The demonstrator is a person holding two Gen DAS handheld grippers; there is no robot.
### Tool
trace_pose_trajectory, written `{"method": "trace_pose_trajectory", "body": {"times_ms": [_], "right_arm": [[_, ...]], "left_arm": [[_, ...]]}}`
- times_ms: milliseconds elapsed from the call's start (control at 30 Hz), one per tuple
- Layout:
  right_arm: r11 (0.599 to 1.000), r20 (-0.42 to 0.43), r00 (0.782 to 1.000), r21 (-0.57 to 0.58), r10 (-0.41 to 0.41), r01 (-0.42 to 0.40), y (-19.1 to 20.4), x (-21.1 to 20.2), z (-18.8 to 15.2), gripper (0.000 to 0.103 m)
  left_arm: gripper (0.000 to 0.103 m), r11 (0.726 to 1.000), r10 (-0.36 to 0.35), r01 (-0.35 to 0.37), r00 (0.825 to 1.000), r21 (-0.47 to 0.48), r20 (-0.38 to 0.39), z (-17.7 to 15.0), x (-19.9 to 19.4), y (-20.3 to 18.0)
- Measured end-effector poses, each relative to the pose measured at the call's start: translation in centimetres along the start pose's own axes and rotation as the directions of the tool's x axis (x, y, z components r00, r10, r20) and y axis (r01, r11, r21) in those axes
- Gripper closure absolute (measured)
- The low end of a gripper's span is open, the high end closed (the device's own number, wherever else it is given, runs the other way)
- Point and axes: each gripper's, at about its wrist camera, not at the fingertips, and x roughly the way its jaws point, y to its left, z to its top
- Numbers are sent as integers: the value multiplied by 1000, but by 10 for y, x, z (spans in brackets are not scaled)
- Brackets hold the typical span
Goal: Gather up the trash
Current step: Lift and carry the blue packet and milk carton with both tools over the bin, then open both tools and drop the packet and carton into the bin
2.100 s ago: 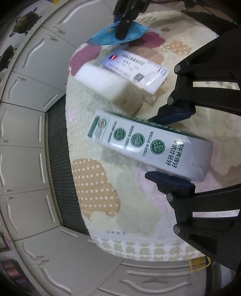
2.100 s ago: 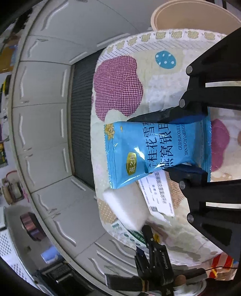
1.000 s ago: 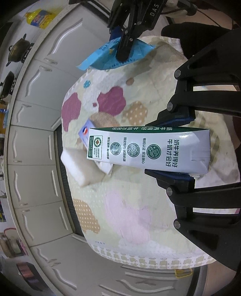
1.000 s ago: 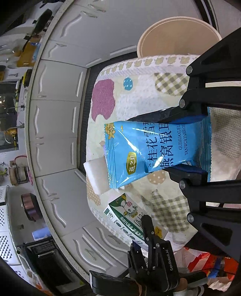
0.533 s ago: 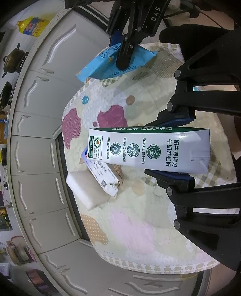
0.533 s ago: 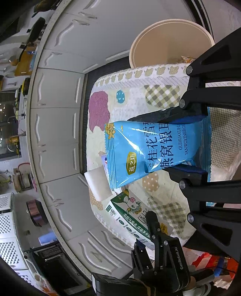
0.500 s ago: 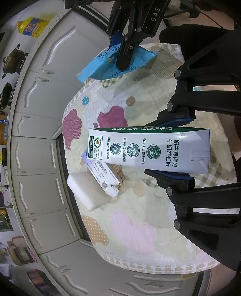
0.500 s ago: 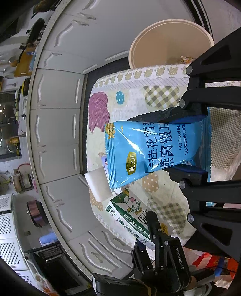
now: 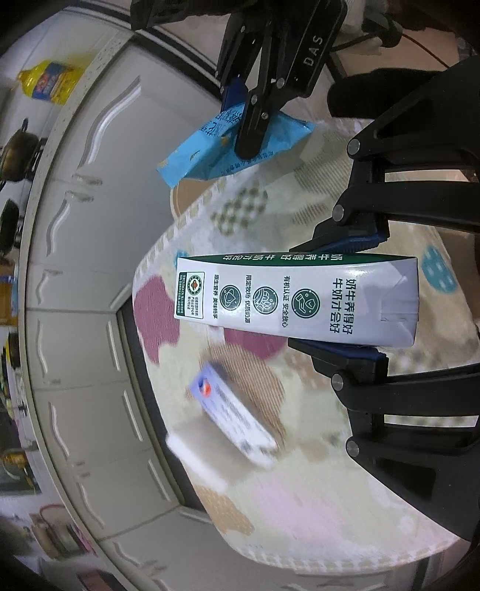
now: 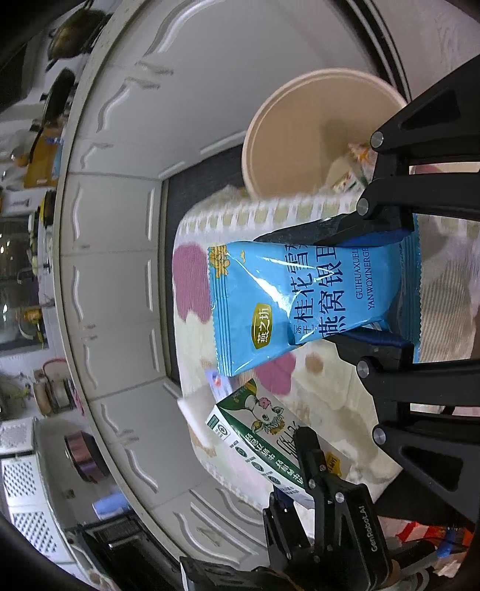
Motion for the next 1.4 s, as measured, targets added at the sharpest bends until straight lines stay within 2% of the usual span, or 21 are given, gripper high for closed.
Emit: {"method": "trace_pose_trajectory", "body": {"times_ms": [567,833,1133,1167,1200,1233,1300,1333,1400], "right_arm": [[969,-77,983,170,-169,179,-127,10,-17,68],[949,-130,979,254,-158,187,-164,35,-27,68],[926,-174,975,326,-136,188,-189,61,-38,68],[925,-179,975,331,-134,188,-190,63,-40,66],[921,-186,974,341,-130,188,-193,65,-41,59],[917,-190,973,349,-130,191,-195,66,-43,56],[910,-196,971,364,-133,198,-198,67,-45,53],[908,-202,970,367,-135,203,-199,68,-46,53],[907,-210,968,366,-139,210,-200,68,-47,52]], "left_arm": [[65,987,-147,151,987,49,-70,67,76,-88],[65,975,-221,223,970,13,-107,91,114,-115],[65,969,-245,245,961,-15,-128,111,144,-134],[65,969,-248,248,960,-15,-128,112,146,-136],[65,968,-251,251,959,-14,-129,113,148,-138],[65,967,-253,253,959,-13,-130,114,150,-140],[64,968,-250,251,959,-11,-131,115,152,-141],[62,968,-250,250,959,-11,-131,115,153,-141],[52,966,-257,257,959,-14,-124,115,153,-140]]}}
